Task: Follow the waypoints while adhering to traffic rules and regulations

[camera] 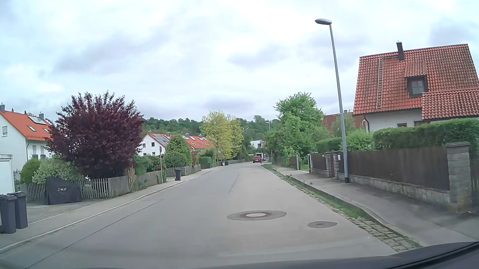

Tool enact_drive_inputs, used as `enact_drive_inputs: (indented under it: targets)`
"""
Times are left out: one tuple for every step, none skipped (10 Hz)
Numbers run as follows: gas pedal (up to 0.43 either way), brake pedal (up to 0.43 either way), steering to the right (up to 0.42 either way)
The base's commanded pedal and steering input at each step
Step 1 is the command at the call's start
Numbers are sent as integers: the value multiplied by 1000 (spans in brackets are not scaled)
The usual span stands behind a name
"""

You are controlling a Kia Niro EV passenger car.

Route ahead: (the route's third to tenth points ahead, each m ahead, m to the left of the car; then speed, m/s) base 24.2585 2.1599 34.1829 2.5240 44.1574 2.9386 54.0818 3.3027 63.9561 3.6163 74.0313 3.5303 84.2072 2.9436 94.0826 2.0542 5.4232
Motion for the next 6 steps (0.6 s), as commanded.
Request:
enact_drive_inputs:
  targets:
    - [130, 0, -37]
    - [130, 0, -37]
    - [130, 0, -37]
    - [138, 0, -37]
    - [138, 0, -36]
    - [138, 0, -35]
